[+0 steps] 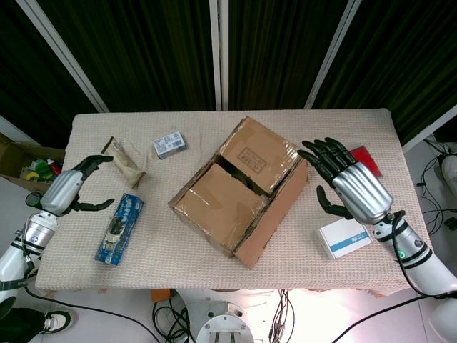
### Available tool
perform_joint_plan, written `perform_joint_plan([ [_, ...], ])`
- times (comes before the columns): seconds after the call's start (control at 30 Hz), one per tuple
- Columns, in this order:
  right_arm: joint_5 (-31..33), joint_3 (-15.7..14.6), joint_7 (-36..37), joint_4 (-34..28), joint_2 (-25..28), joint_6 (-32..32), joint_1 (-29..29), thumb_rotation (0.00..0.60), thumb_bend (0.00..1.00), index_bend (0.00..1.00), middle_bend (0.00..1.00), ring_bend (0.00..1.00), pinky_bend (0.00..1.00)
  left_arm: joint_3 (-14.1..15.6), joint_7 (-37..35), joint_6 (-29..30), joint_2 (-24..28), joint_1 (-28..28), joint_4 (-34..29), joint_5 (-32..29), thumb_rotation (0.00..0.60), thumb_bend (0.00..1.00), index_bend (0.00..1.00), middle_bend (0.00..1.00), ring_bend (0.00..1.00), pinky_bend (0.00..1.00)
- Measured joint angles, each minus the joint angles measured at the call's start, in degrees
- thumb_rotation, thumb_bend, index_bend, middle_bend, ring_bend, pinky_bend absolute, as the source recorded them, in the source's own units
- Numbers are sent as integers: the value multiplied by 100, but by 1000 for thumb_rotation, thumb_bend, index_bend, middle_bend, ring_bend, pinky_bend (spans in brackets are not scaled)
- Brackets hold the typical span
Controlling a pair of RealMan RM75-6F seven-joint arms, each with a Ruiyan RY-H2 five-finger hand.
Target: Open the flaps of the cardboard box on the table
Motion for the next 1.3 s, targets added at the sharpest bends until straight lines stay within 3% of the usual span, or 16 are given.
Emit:
perform_joint_plan([
  [0.1,165,37,-445,37,-144,-92,35,533,592,0,0,0,0,12,9,-18,-20,2,20,-11,517,220,131,156,105,252],
  [0.27,798,145,-1625,-27,-437,-529,259,600,178,0,0,0,0,24,-9,-28,-54,2,55,-10,516,219,131,156,105,252],
  [0.4,1602,289,-2608,-92,-791,-850,574,600,42,0,0,0,0,33,-24,-31,-75,-4,84,6,516,219,130,155,105,252],
  [0.6,3103,515,-3697,-119,-1578,-1047,1174,600,26,0,0,0,0,41,-97,-19,-110,-3,158,18,517,219,131,156,105,252],
  [0.83,4551,725,-4722,371,-3053,-699,1949,600,27,0,0,0,0,82,-163,-15,-146,5,263,53,518,219,130,156,105,252],
  [1.03,5080,738,-5485,1222,-4021,-182,2401,600,56,0,0,0,0,94,-238,22,-140,21,332,66,514,218,130,156,106,252],
  [1.17,5177,742,-5626,1590,-4384,-48,2558,600,61,0,0,0,0,93,-292,76,-108,37,357,84,517,219,131,156,105,252],
  [1.3,5206,728,-5705,1783,-4567,-3,2626,600,169,0,0,0,0,98,-335,86,-88,44,381,89,516,218,131,156,105,252],
])
